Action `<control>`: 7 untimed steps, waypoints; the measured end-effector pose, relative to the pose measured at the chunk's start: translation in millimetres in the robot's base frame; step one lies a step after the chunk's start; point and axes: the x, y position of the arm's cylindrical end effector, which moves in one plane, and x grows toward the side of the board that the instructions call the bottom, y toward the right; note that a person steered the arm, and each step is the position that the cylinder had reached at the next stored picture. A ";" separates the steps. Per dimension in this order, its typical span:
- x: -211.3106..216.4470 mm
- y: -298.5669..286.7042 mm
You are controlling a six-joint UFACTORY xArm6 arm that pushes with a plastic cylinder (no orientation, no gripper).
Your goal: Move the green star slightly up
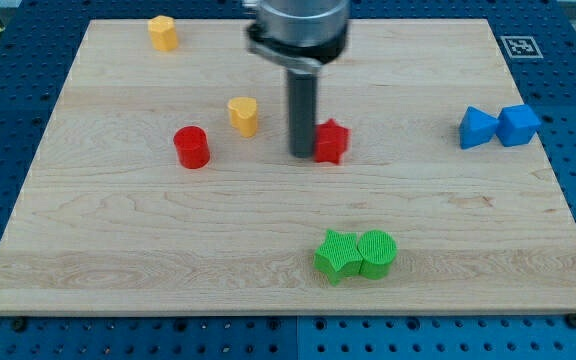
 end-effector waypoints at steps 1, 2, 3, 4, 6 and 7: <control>1.6 34.8; 45.6 36.4; 68.3 89.2; 86.4 153.4; 177.1 152.2; 177.9 116.5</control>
